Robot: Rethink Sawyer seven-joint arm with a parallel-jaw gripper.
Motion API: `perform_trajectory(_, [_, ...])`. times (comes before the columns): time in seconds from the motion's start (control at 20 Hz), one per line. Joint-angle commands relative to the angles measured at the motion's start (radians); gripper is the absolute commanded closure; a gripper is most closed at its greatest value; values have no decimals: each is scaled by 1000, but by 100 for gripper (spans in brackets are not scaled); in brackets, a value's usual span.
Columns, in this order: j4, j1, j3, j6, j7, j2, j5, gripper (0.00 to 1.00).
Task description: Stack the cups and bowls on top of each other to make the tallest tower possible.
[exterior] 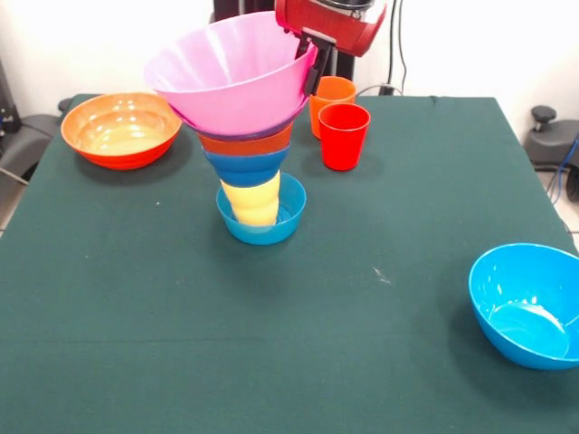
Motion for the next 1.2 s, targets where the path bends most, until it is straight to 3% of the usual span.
perform_trajectory(0.05, [-64,12,32,10,16,63,-31,100])
perform_trajectory(1.2, [-82,46,0,24,55,85,-9,100])
